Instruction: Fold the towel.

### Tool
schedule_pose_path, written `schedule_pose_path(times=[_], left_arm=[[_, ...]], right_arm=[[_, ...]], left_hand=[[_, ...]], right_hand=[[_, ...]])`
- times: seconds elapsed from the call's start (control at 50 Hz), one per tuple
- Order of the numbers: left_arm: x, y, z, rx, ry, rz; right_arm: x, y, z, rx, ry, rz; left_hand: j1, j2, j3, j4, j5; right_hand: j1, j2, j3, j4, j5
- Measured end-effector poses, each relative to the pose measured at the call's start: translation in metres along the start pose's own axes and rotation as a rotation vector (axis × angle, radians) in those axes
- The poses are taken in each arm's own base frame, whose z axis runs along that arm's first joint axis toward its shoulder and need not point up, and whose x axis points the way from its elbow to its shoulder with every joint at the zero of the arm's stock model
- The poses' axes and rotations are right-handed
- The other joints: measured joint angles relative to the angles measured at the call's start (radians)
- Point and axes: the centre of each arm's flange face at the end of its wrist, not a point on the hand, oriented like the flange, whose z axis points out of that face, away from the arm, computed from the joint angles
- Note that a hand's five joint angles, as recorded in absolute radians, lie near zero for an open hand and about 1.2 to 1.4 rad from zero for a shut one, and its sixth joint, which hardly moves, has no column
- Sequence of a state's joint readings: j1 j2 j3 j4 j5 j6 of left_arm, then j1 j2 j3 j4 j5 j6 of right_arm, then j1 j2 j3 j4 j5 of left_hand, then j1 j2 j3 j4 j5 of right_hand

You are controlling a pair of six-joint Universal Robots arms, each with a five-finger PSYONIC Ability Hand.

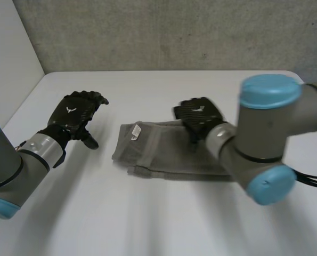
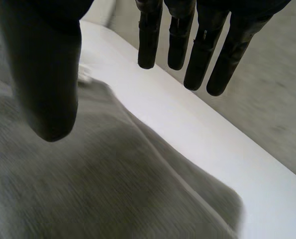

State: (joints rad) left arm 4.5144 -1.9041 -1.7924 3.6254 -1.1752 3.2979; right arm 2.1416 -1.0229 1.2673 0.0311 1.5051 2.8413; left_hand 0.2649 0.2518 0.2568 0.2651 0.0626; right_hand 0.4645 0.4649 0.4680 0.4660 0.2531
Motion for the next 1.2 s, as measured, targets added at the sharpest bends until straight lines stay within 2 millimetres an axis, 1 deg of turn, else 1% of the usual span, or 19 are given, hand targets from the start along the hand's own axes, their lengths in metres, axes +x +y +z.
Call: schedule_pose_path(times=[0.08, 0.12, 0.2, 0.32, 0.38, 0.48, 0.58, 0.6, 0.62, 0.74, 0.82, 0.88, 0.92, 0.98, 1.04, 1.06, 1.12, 1.14, 1.2], left_arm=[[0.003, 0.003, 0.000, -0.008, 0.007, -0.003], [0.005, 0.004, 0.000, -0.012, 0.013, -0.005], [0.007, 0.006, 0.000, -0.016, 0.020, -0.009], [0.009, 0.006, 0.000, -0.018, 0.024, -0.030], [0.009, 0.006, 0.000, -0.018, 0.025, -0.044], [0.008, 0.006, 0.000, -0.019, 0.023, -0.062], [0.007, 0.007, 0.000, -0.021, 0.021, -0.066], [0.007, 0.007, 0.000, -0.021, 0.020, -0.066], [0.007, 0.007, 0.000, -0.021, 0.019, -0.066], [0.006, 0.007, 0.000, -0.020, 0.017, -0.065], [0.007, 0.006, 0.000, -0.018, 0.018, -0.064], [0.007, 0.006, 0.000, -0.017, 0.019, -0.063], [0.007, 0.005, 0.000, -0.015, 0.019, -0.063], [0.007, 0.005, 0.000, -0.014, 0.018, -0.063], [0.006, 0.004, 0.000, -0.013, 0.015, -0.063], [0.006, 0.004, 0.000, -0.013, 0.014, -0.063], [0.005, 0.003, 0.000, -0.010, 0.009, -0.062], [0.004, 0.003, 0.000, -0.010, 0.008, -0.062], [0.003, 0.002, 0.000, -0.007, -0.001, -0.060]], right_arm=[[0.029, 0.015, -0.013, -0.009, 0.074, 0.030], [0.042, 0.029, -0.022, -0.022, 0.101, 0.051], [0.055, 0.055, -0.035, -0.058, 0.112, 0.100], [0.055, 0.085, -0.044, -0.110, 0.084, 0.168], [0.053, 0.093, -0.044, -0.123, 0.074, 0.180], [0.050, 0.104, -0.040, -0.131, 0.070, 0.183], [0.051, 0.108, -0.037, -0.129, 0.078, 0.181], [0.053, 0.108, -0.036, -0.127, 0.084, 0.182], [0.056, 0.108, -0.036, -0.125, 0.092, 0.184], [0.070, 0.100, -0.033, -0.092, 0.127, 0.172], [0.079, 0.080, -0.028, -0.037, 0.141, 0.141], [0.084, 0.056, -0.023, 0.007, 0.135, 0.105], [0.080, 0.037, -0.019, 0.034, 0.107, 0.078], [0.061, 0.014, -0.013, 0.057, 0.036, 0.043], [0.019, -0.006, -0.006, 0.069, -0.086, -0.009], [0.010, -0.009, -0.005, 0.070, -0.109, -0.019], [-0.037, -0.015, 0.000, 0.068, -0.220, -0.081], [-0.043, -0.015, 0.001, 0.067, -0.234, -0.090], [-0.081, -0.010, 0.004, 0.060, -0.306, -0.140]], left_hand=[[0.000, 0.000, 0.000, 0.000, 0.000], [0.000, 0.000, 0.000, 0.000, 0.000], [0.000, 0.000, 0.000, 0.000, 0.000], [0.018, 0.025, 0.022, 0.013, 0.044], [0.043, 0.053, 0.049, 0.035, 0.079], [0.049, 0.060, 0.054, 0.041, 0.085], [0.046, 0.058, 0.053, 0.040, 0.082], [0.046, 0.058, 0.052, 0.040, 0.077], [0.046, 0.058, 0.052, 0.039, 0.073], [0.046, 0.057, 0.052, 0.039, 0.062], [0.045, 0.057, 0.051, 0.039, 0.057], [0.037, 0.050, 0.043, 0.035, 0.040], [0.033, 0.045, 0.038, 0.033, 0.032], [0.032, 0.042, 0.034, 0.030, 0.025], [0.032, 0.038, 0.031, 0.028, 0.023], [0.032, 0.037, 0.031, 0.027, 0.022], [0.028, 0.035, 0.031, 0.027, 0.020], [0.028, 0.034, 0.030, 0.026, 0.019], [0.028, 0.031, 0.023, 0.022, 0.015]], right_hand=[[0.000, 0.000, 0.000, 0.000, 0.000], [0.000, 0.000, 0.000, 0.000, 0.001], [0.000, 0.000, 0.000, 0.000, 0.004], [0.002, 0.001, 0.002, 0.002, 0.031], [0.017, 0.012, 0.012, 0.013, 0.058], [0.179, 0.180, 0.177, 0.179, 0.217], [0.529, 0.500, 0.501, 0.507, 0.548], [0.713, 0.673, 0.705, 0.711, 0.741], [0.807, 0.756, 0.820, 0.821, 0.858], [0.817, 0.764, 0.850, 0.866, 0.885], [0.817, 0.764, 0.850, 0.866, 0.885], [0.817, 0.764, 0.850, 0.866, 0.885], [0.817, 0.764, 0.850, 0.866, 0.885], [0.817, 0.764, 0.850, 0.866, 0.886], [0.817, 0.773, 0.850, 0.866, 0.887], [0.817, 0.776, 0.850, 0.866, 0.887], [0.818, 0.777, 0.850, 0.866, 0.887], [0.818, 0.777, 0.850, 0.866, 0.887], [0.821, 0.777, 0.850, 0.866, 0.887]])
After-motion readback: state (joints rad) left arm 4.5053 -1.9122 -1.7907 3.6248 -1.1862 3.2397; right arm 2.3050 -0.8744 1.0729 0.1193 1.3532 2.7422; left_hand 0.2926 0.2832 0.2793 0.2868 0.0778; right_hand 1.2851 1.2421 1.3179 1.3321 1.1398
